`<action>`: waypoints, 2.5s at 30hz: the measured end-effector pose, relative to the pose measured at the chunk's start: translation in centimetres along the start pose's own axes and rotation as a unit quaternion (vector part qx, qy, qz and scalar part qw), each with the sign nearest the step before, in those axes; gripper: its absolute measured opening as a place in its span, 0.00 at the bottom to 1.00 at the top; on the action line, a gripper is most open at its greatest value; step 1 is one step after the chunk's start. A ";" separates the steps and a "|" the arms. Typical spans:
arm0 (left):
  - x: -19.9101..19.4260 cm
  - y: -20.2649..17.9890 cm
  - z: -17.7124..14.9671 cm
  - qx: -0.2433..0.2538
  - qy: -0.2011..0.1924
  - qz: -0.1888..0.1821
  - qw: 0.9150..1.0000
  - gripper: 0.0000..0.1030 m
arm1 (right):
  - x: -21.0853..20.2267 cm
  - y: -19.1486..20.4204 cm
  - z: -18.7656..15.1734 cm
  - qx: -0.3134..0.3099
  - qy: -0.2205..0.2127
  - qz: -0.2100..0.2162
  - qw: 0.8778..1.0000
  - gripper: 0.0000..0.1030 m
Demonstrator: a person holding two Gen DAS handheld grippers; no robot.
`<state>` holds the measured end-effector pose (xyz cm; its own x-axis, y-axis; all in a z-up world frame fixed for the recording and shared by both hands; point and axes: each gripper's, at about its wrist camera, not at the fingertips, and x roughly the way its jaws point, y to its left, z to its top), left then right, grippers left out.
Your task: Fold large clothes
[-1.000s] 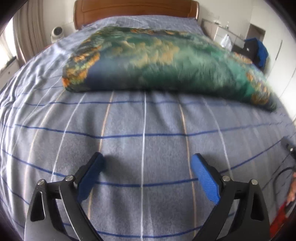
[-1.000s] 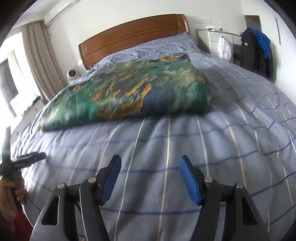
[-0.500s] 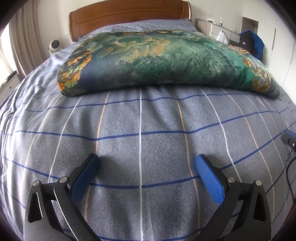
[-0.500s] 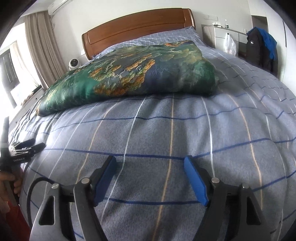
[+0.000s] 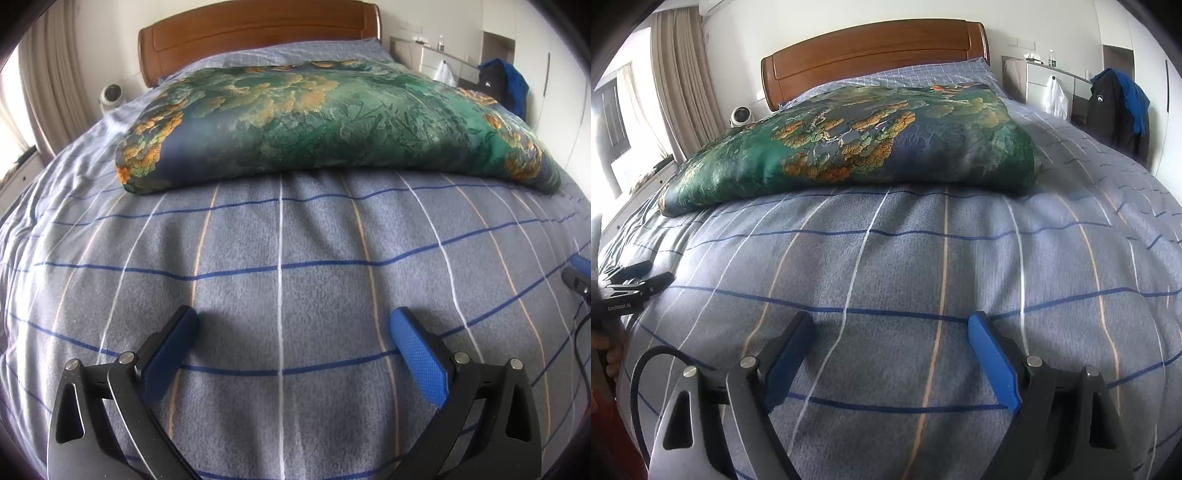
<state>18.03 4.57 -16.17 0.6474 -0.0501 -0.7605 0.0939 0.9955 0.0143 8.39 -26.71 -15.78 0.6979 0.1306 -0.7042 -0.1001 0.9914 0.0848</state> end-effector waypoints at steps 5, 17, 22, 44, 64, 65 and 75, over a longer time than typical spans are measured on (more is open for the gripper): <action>0.0 -0.1 0.0 0.001 -0.001 0.002 1.000 1.00 | 0.0 0.1 0.0 -0.002 0.000 -0.003 1.000 0.82; 0.0 -0.2 0.0 0.001 -0.001 0.003 1.000 1.00 | 0.2 0.5 0.0 -0.007 0.003 -0.011 1.000 0.83; 0.0 -0.2 0.0 0.001 -0.001 0.003 1.000 1.00 | 0.2 0.5 0.0 -0.007 0.003 -0.012 1.000 0.83; 6.0 -6.7 18.9 0.075 0.063 -0.041 0.994 1.00 | 0.3 0.2 0.1 -0.007 0.010 -0.007 1.000 0.84; 11.9 -4.6 24.0 -0.024 0.050 -0.054 0.997 0.98 | 0.7 0.4 0.1 -0.025 0.018 0.015 0.999 0.93; 10.9 -4.7 23.0 -0.013 0.047 -0.056 0.997 0.98 | 0.8 0.3 0.2 -0.024 0.018 0.014 0.999 0.93; 2.3 -5.5 14.7 0.075 0.036 -0.092 0.992 0.98 | -0.8 -0.1 0.8 0.007 0.025 0.016 1.000 0.93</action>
<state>30.17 -2.25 -8.45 0.5535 -0.2187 -0.8036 0.3203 0.9466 -0.0370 8.36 -26.87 -14.66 0.6578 0.1624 -0.7355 -0.1121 0.9867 0.1176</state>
